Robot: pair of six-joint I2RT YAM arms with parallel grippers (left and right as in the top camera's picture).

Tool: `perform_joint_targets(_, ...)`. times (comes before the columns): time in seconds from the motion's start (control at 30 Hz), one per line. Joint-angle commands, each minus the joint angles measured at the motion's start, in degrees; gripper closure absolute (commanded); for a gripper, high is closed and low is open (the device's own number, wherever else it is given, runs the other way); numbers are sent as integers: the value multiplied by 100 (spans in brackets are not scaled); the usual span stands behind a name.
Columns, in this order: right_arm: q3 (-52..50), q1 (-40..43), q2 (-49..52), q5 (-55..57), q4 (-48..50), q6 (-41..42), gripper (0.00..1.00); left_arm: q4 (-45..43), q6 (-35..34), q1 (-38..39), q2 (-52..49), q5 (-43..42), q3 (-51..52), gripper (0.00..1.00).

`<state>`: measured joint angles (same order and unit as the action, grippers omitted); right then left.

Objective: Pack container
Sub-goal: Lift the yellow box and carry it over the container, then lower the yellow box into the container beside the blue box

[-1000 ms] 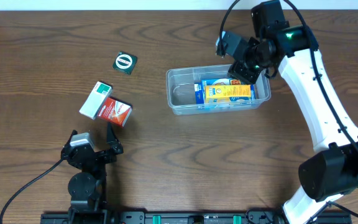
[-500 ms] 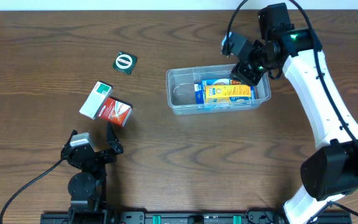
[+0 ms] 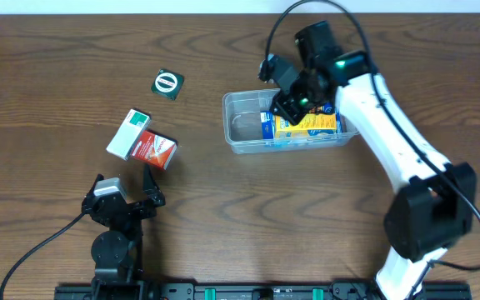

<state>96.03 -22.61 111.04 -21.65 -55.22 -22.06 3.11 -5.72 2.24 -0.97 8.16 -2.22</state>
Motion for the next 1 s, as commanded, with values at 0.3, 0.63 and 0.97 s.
perform_joint_targets(0.3,-59,-334,385,623,-33,588,92,188,76,-31,-7,136,120,2)
perform_joint_targets(0.63,-243,-334,448,872,-4,577,92,188,76,-31,-7,136,120,2)
perform_joint_targets(0.97,-299,-328,448,1543,-114,577,92,188,76,-31,-7,136,120,2)
